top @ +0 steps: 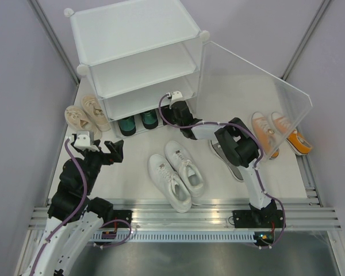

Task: Place and organize the shoes in the shoe cabinet

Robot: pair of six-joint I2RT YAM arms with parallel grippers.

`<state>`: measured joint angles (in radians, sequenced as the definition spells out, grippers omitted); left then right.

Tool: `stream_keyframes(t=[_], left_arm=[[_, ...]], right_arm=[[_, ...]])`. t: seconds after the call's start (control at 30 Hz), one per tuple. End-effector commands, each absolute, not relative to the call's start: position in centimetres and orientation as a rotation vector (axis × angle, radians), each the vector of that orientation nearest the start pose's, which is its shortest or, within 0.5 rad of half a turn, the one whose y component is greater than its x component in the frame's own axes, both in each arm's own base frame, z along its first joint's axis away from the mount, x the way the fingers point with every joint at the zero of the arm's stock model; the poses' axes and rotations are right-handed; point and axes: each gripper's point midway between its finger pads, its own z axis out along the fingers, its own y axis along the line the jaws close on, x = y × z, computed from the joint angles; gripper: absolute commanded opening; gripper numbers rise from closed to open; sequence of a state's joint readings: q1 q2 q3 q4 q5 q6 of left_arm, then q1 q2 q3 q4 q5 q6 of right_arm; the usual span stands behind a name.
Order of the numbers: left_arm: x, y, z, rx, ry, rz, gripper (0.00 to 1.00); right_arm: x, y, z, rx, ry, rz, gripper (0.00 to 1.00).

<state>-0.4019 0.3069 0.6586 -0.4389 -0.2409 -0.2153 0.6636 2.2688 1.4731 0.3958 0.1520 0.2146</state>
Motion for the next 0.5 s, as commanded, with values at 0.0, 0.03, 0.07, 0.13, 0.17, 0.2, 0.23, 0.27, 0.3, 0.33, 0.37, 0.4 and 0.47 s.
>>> stream_keyframes(t=[0.0,0.03,0.07,0.13,0.17,0.2,0.23,0.27,0.3,0.33,0.37,0.4,0.47], left_arm=[[21.7,-5.9,27.8,0.016,1.637,-0.267,1.0],[21.7,-5.9,27.8,0.016,1.636,-0.267,1.0],[21.7,-5.9,27.8,0.016,1.637,-0.267,1.0],[21.7,-5.9,27.8,0.016,1.636,-0.267,1.0],[21.7,-6.0,27.7,0.017,1.639,-0.268,1.0],[21.7,-6.0,27.8,0.017,1.637,-0.268,1.0],[21.7,-5.9,27.8,0.016,1.637,-0.267,1.0],[21.7,-5.9,27.8,0.016,1.637,-0.267,0.99],[21.7,-6.0,27.8,0.017,1.637,-0.268,1.0],[21.7,-6.0,27.8,0.017,1.636,-0.268,1.0],[21.7,-5.9,27.8,0.016,1.637,-0.267,1.0],[21.7,-5.9,27.7,0.016,1.639,-0.266,1.0],[21.7,-5.9,27.8,0.015,1.637,-0.266,1.0]], right_arm=[[49.2,41.1,6.9,-0.405,1.882,0.608,0.34],[49.1,41.2,6.8,-0.409,1.886,0.604,0.34],[49.1,41.1,6.7,-0.409,1.889,0.601,0.35],[49.1,40.9,6.6,-0.399,1.894,0.592,0.4],[49.0,40.9,6.9,-0.398,1.889,0.593,0.45],[49.0,40.7,6.6,-0.396,1.895,0.587,0.49],[49.0,40.5,6.5,-0.388,1.9,0.579,0.53],[49.0,40.4,6.5,-0.385,1.902,0.574,0.55],[48.9,40.2,6.5,-0.382,1.905,0.569,0.6],[48.8,40.0,6.4,-0.38,1.908,0.563,0.62],[48.7,39.8,6.4,-0.374,1.909,0.554,0.64],[48.6,39.5,6.5,-0.37,1.91,0.548,0.68],[48.5,39.2,6.6,-0.363,1.91,0.54,0.72]])
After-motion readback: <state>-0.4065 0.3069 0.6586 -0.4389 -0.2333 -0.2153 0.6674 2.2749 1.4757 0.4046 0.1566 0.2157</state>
